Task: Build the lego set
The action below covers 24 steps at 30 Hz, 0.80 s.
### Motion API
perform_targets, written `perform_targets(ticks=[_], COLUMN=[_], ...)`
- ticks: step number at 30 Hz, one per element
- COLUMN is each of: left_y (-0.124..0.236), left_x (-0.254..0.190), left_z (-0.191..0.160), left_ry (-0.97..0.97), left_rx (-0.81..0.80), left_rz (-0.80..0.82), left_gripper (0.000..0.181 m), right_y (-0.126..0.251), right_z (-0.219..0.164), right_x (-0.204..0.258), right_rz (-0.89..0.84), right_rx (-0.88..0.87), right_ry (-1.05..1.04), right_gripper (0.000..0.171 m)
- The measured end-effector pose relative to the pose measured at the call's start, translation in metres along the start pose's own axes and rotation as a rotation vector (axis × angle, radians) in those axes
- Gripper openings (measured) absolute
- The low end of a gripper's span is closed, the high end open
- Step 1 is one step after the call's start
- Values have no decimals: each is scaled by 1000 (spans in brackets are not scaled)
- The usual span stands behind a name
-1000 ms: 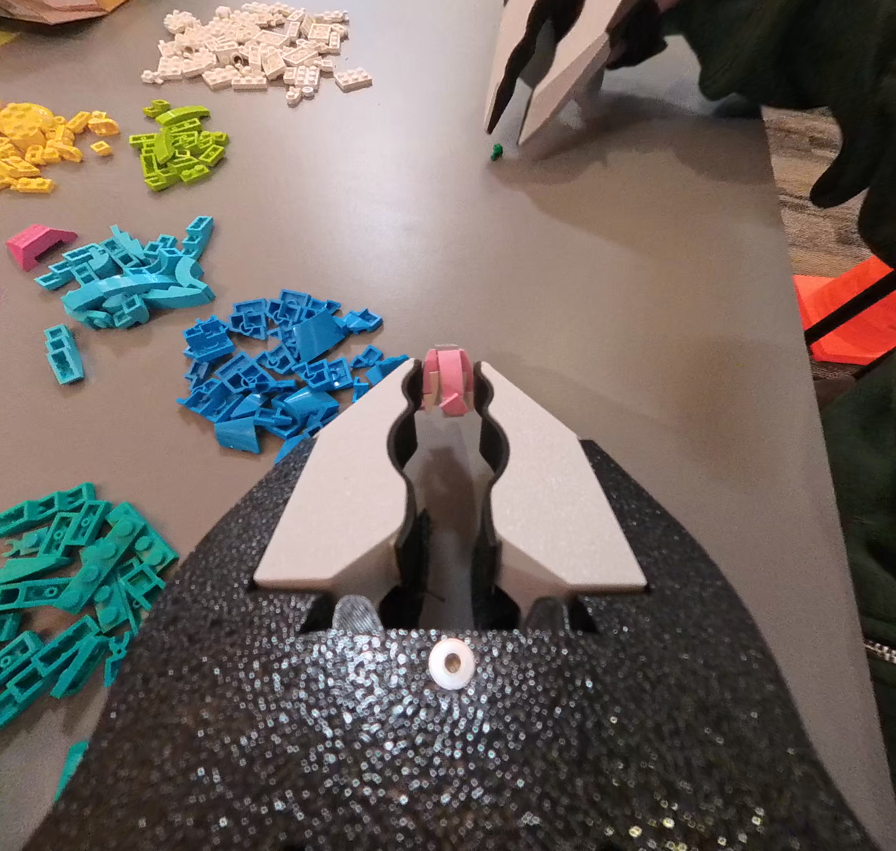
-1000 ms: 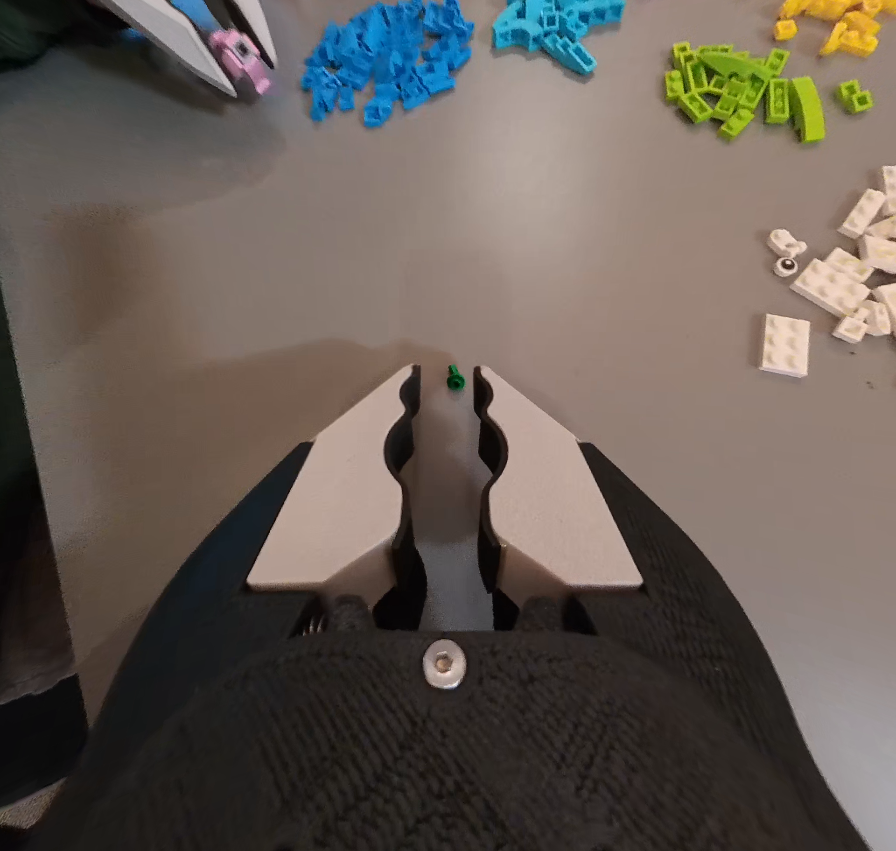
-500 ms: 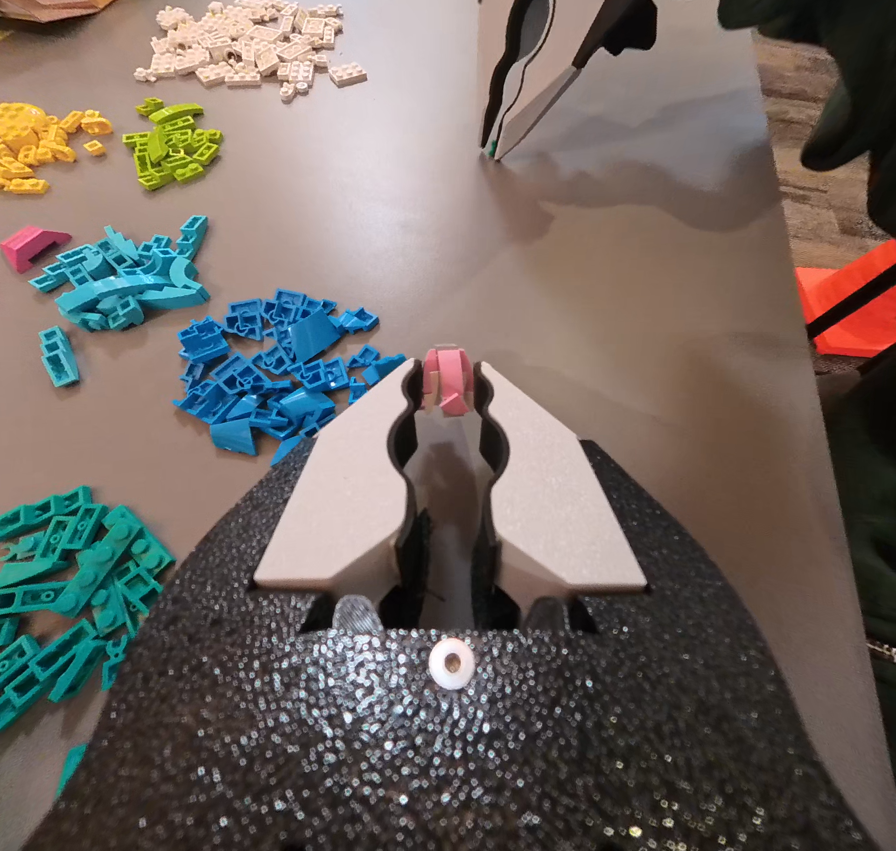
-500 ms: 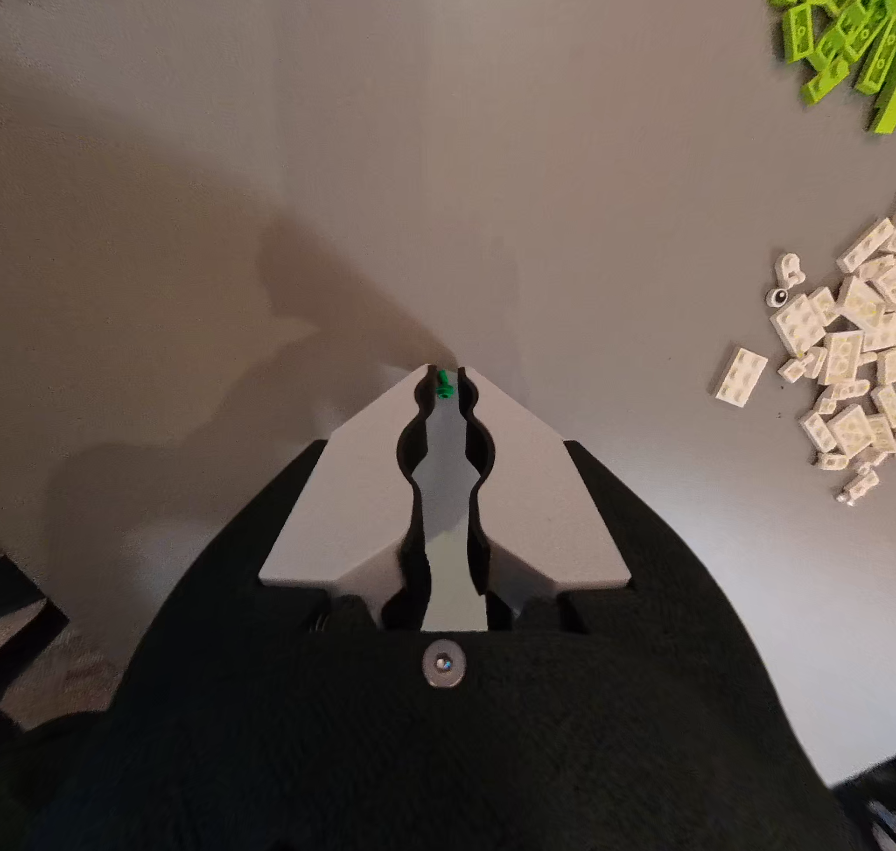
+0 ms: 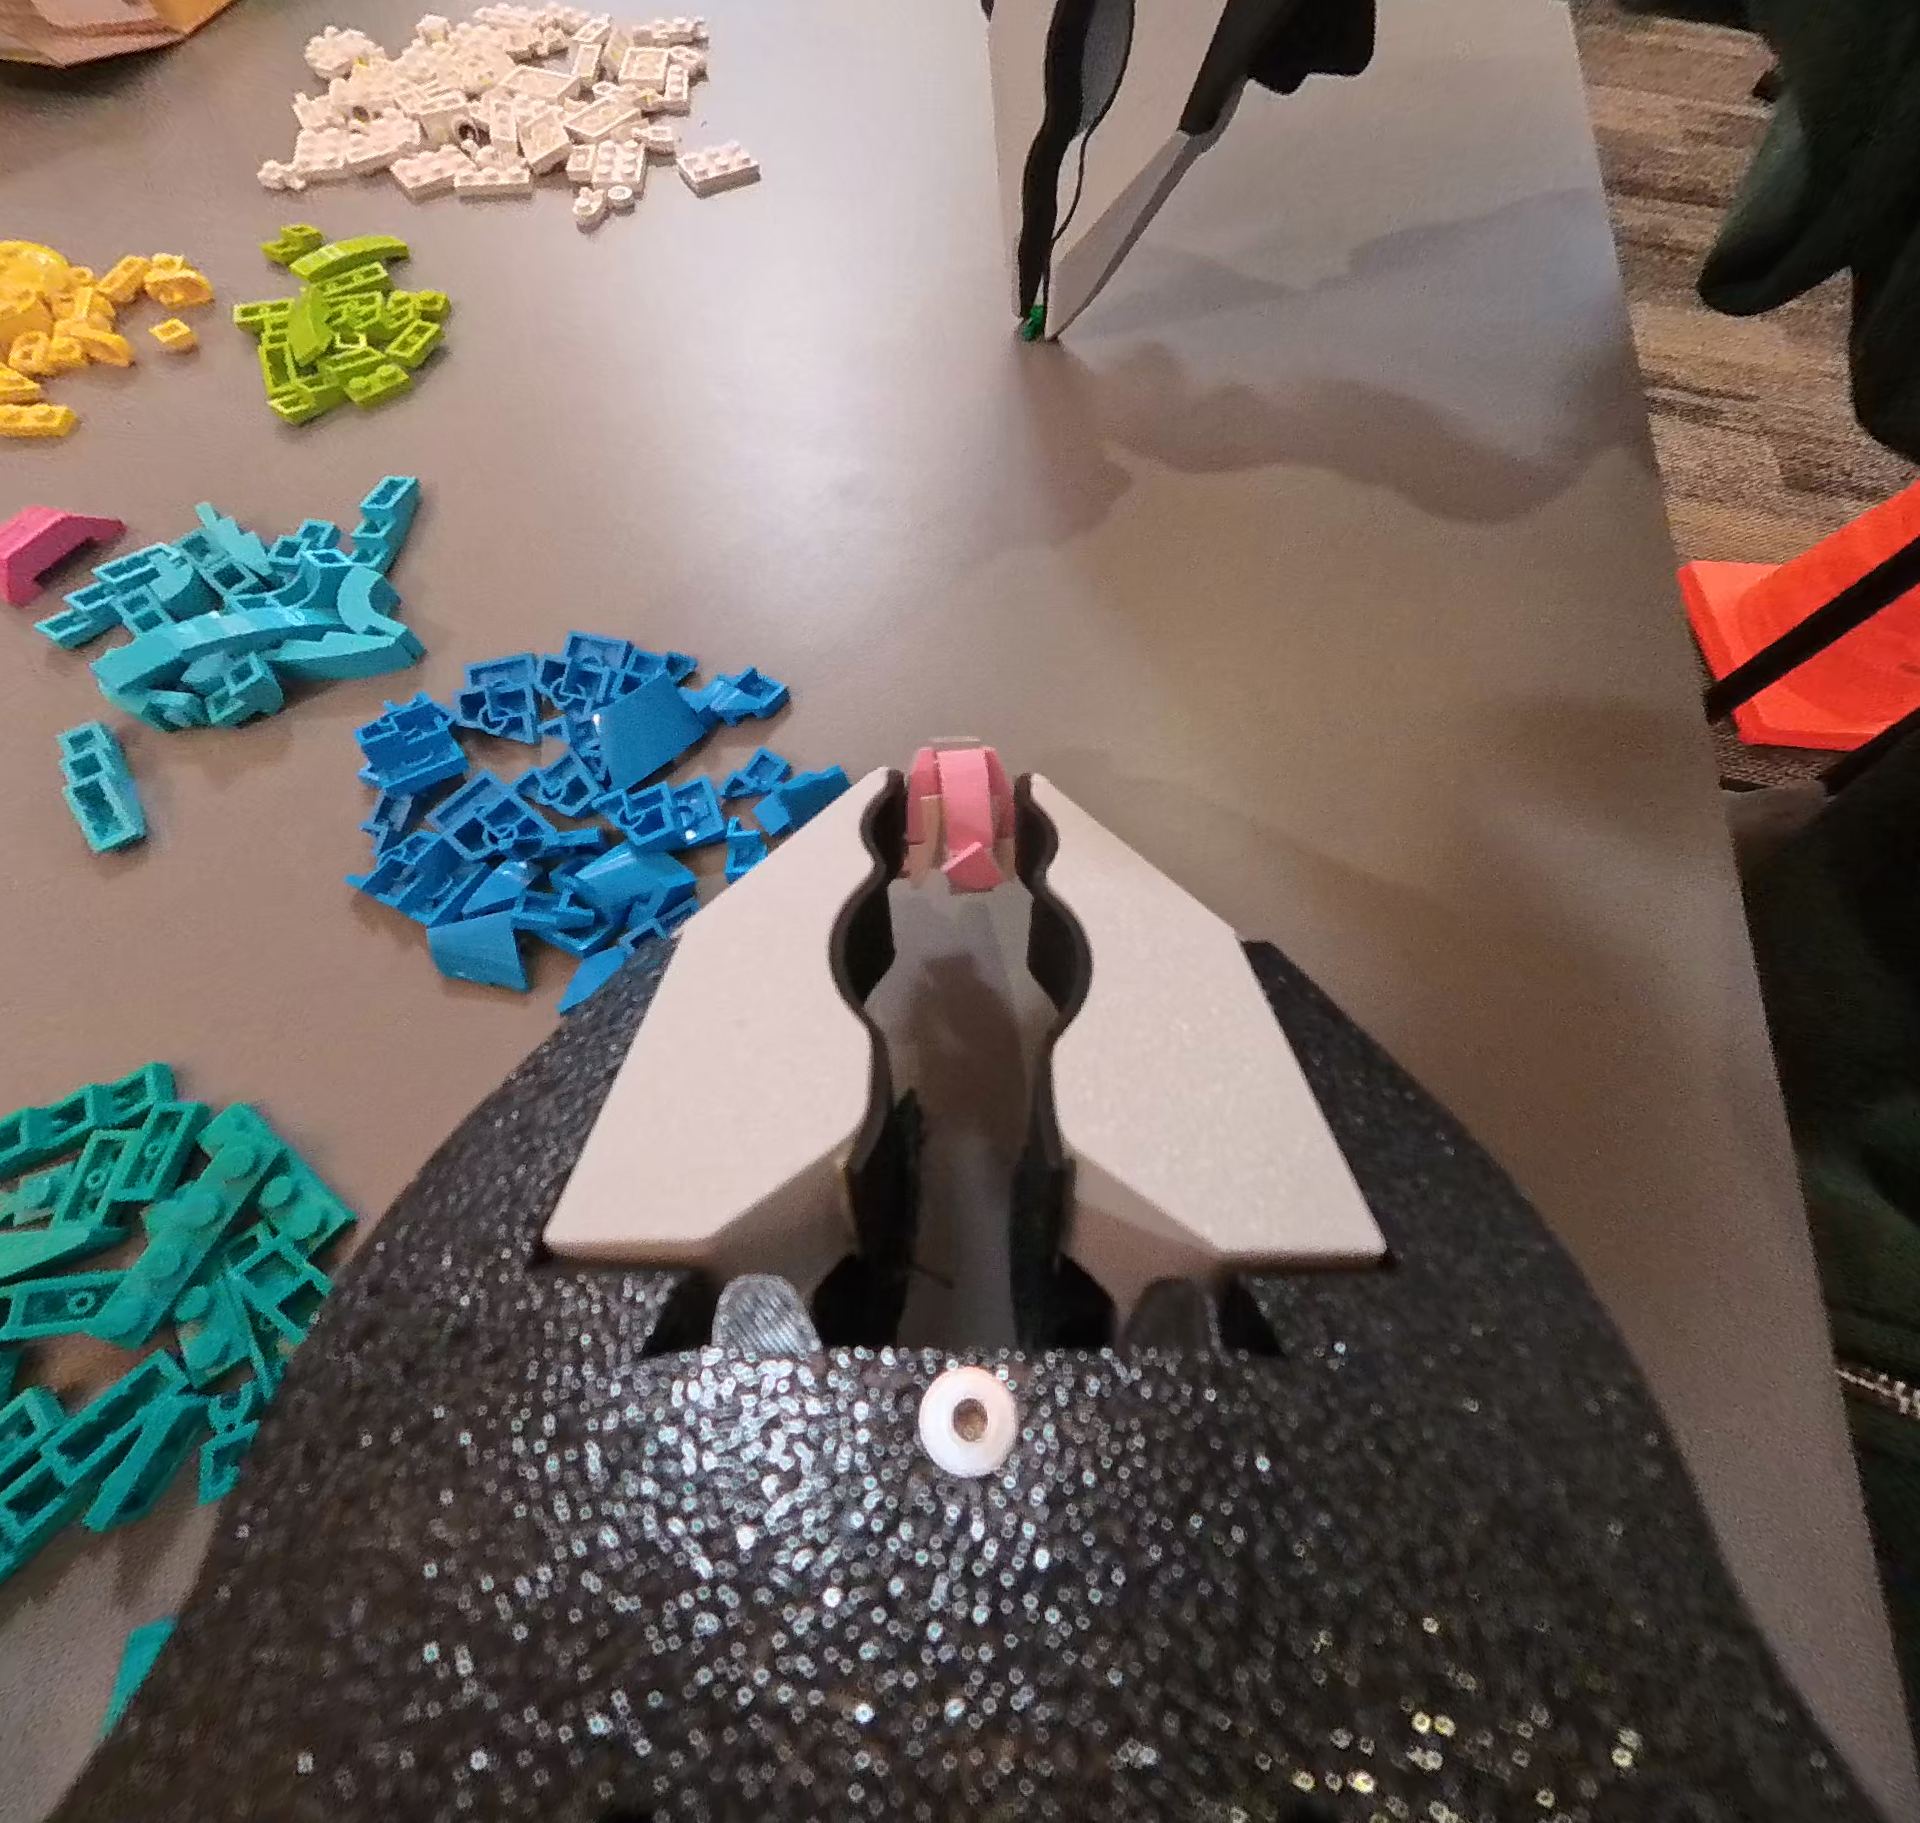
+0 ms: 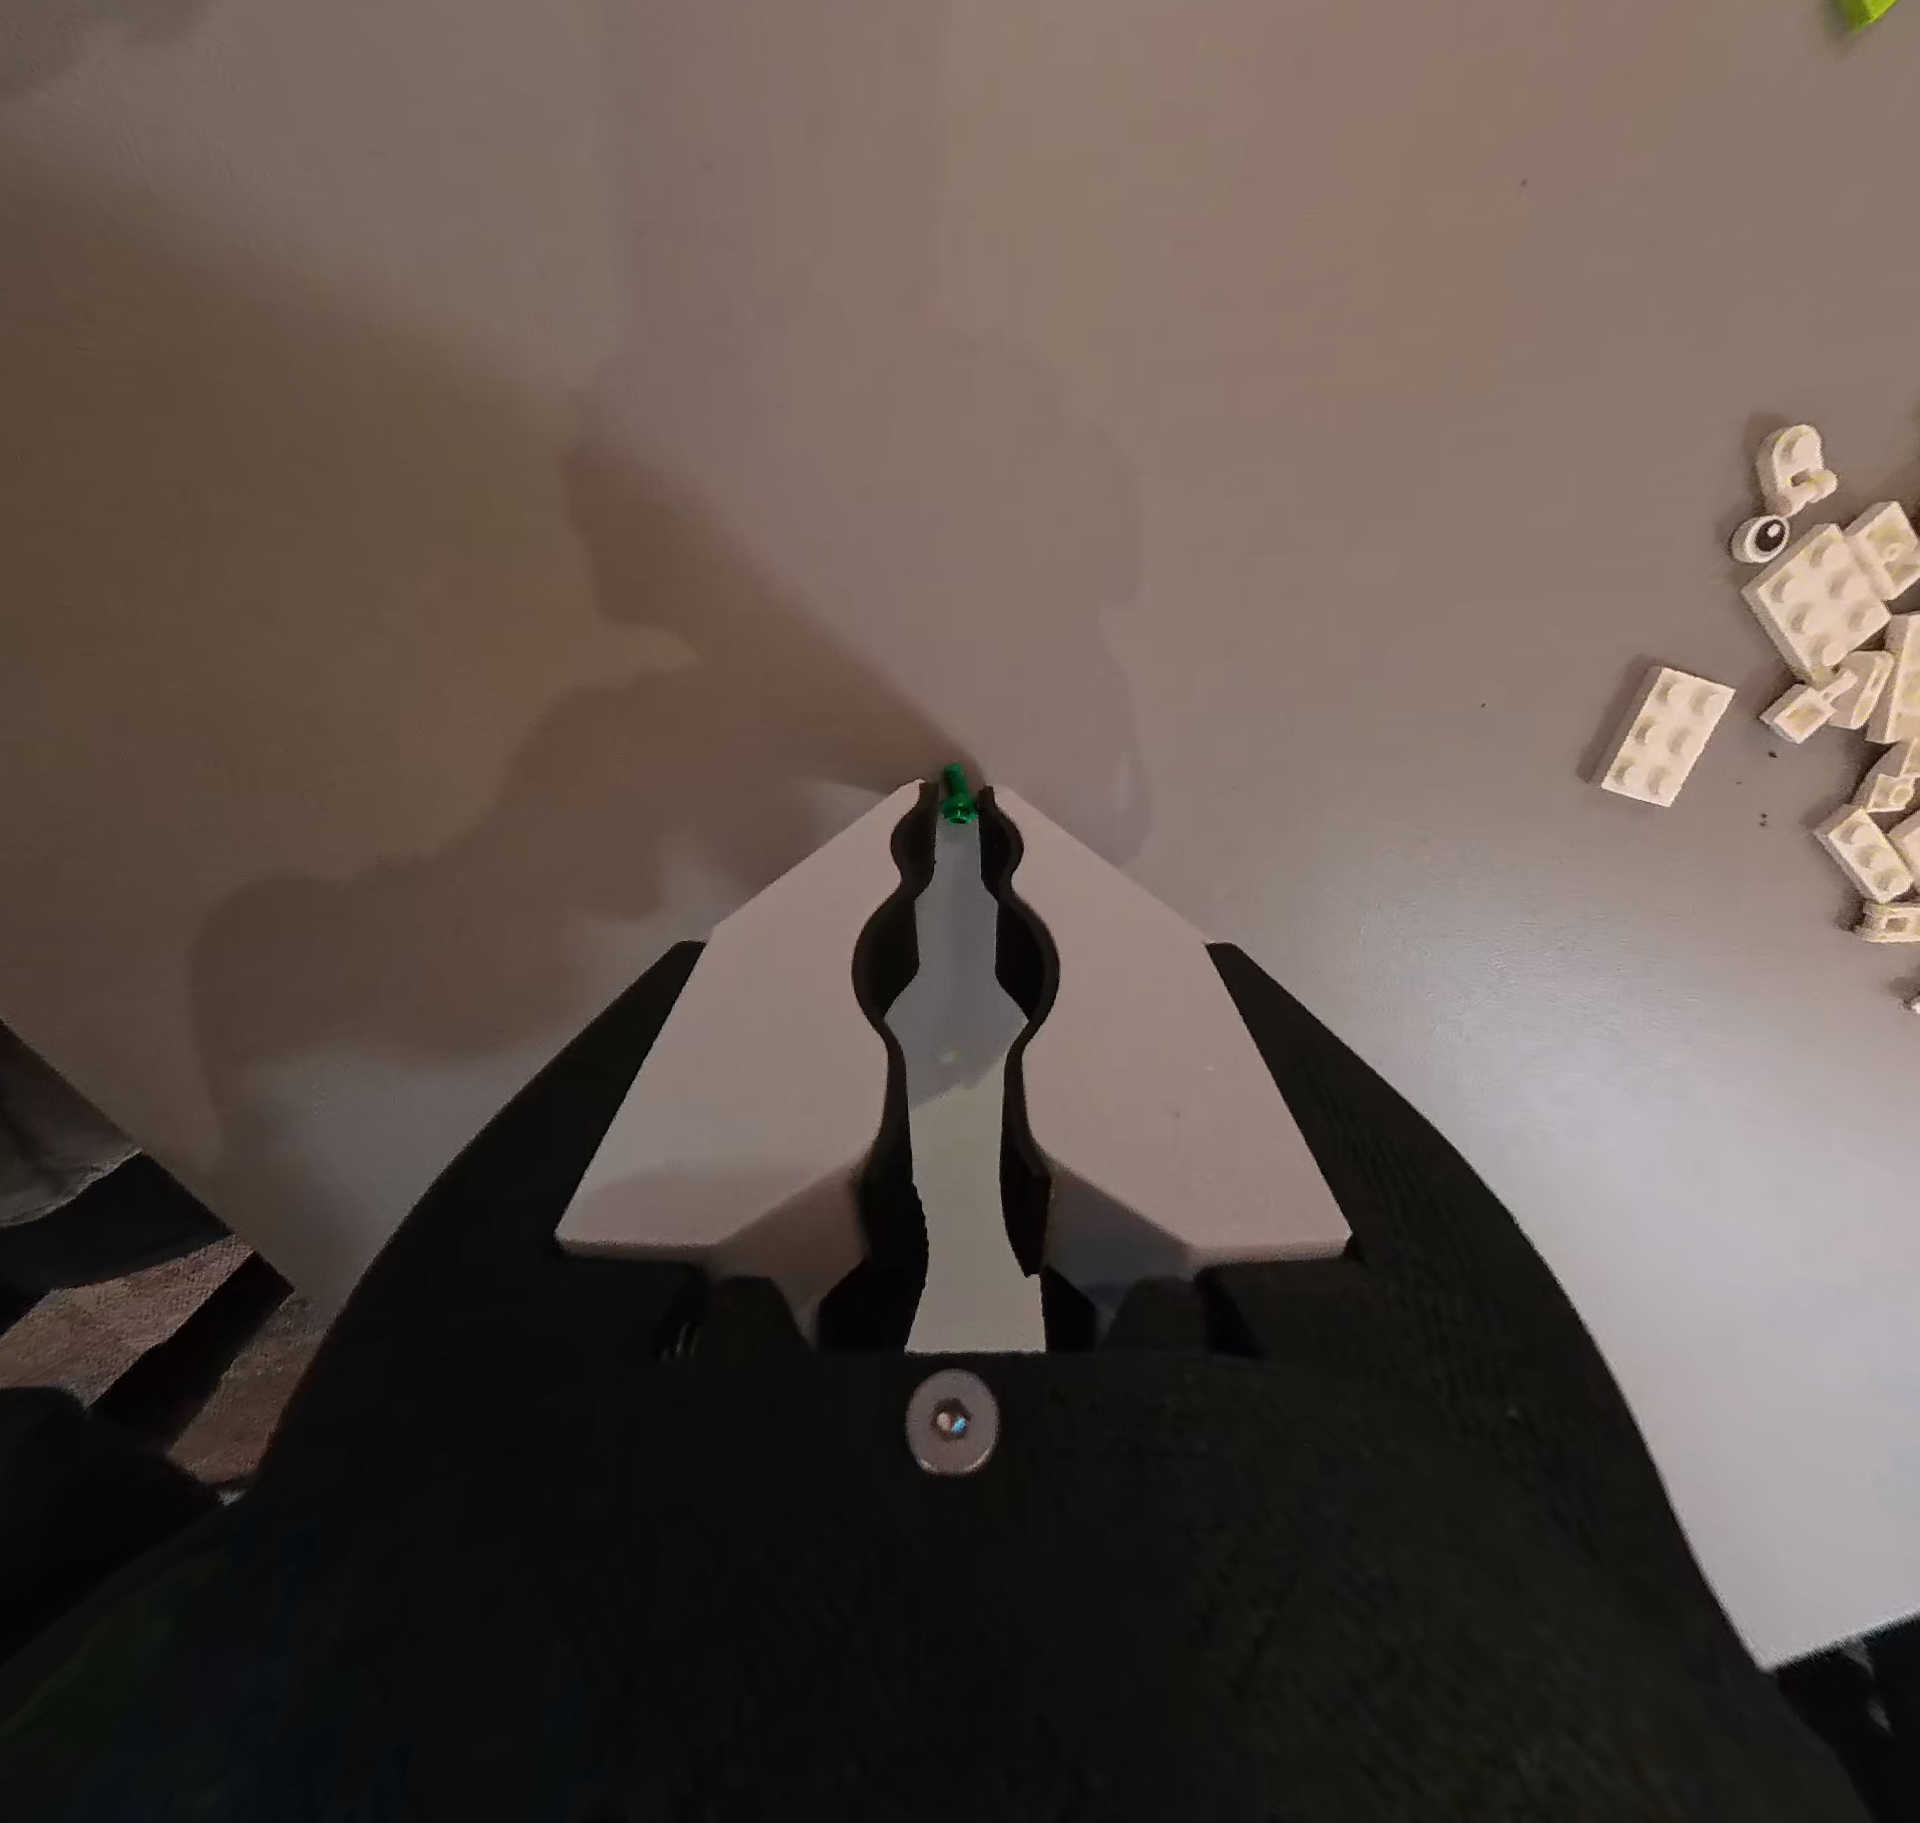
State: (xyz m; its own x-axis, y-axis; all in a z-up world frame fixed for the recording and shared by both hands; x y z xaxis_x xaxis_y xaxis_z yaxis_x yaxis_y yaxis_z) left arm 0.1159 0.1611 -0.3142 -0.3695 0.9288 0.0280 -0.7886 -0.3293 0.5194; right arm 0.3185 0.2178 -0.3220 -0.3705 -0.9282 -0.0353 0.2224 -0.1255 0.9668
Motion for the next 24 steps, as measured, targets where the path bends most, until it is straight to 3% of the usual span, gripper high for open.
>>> perform_targets(ticks=[1,24], left_y=[0,-2], left_x=[0,-3], left_z=[0,0], left_ry=[-1,-6], left_rx=[1,7], left_rz=[-1,-12], left_gripper=[19,19], right_y=[0,-2], right_z=[0,7], right_x=[0,-5], right_rz=[-2,24], right_rx=[-2,-12], right_ry=[2,17], right_gripper=[6,5])
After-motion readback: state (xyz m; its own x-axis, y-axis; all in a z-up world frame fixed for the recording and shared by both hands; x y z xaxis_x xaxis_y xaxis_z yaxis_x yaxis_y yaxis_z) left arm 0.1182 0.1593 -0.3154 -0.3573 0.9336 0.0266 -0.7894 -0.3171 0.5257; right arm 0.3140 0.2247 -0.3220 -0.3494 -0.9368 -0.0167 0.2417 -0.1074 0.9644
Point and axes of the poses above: each gripper's, where its closed fingertips meet, y back along the fingers, z out of its top, x = y × z across the jaws, the point moved 4 cm from there along y, back along the fingers, and after that the axes turned 4 degrees about -y, right-handed, at the moved point
